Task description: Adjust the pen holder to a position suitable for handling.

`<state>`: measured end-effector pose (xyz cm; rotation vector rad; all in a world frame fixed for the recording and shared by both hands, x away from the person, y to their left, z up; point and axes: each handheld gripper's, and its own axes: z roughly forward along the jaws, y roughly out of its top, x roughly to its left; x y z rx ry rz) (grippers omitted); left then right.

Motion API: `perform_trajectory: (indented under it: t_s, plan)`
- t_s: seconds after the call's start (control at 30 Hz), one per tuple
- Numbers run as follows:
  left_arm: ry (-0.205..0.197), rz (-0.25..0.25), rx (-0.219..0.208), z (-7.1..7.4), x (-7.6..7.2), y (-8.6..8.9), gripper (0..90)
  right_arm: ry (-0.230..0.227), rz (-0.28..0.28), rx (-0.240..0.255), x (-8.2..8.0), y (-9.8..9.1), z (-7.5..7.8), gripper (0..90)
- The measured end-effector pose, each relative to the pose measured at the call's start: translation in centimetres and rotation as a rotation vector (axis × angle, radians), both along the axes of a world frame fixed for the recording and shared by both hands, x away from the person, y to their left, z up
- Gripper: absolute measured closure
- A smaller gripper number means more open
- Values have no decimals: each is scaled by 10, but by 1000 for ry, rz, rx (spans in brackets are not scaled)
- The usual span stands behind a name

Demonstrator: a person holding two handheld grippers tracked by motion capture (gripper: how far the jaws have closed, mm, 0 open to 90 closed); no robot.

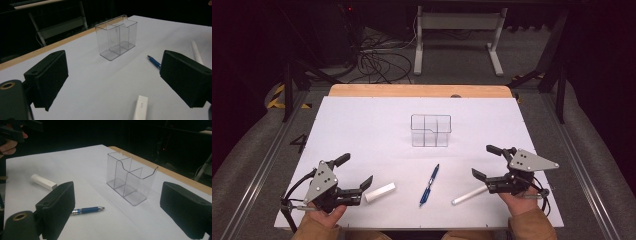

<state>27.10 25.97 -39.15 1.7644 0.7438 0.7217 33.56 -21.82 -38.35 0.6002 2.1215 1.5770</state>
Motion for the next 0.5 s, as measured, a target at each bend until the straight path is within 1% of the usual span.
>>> perform_trajectory:
  t_s: [0.03, 0.1, 0.2, 0.3, 0.33, 0.37, 0.4, 0.43, 0.5]
  plan:
    - [2, 0, -2, 0, 0, 0, 90, 1, 0, -11, 1, 2, 2, 137]
    - [5, -3, -4, 0, 0, 0, 90, -19, 8, -11, 2, 5, 5, 143]
    - [4, -2, -3, 0, 0, 0, 90, -9, 13, -8, 6, 8, 5, 143]
    - [4, -2, -5, 0, 0, 0, 90, 4, 10, -40, 9, 12, 9, 145]
    - [7, -4, -6, -1, 0, 0, 90, 2, 17, -43, 11, 14, 14, 146]
    - [5, -3, -6, -1, 0, 0, 90, 2, 17, -43, 11, 14, 14, 146]
    - [6, -4, -5, -1, 0, -1, 90, 9, 21, -57, 14, 17, 20, 146]
    - [6, -4, -5, -1, 0, -1, 90, 9, 21, -57, 14, 17, 20, 146]
    - [6, -4, -4, -1, 0, -1, 90, 7, 22, -78, 17, 21, 26, 146]
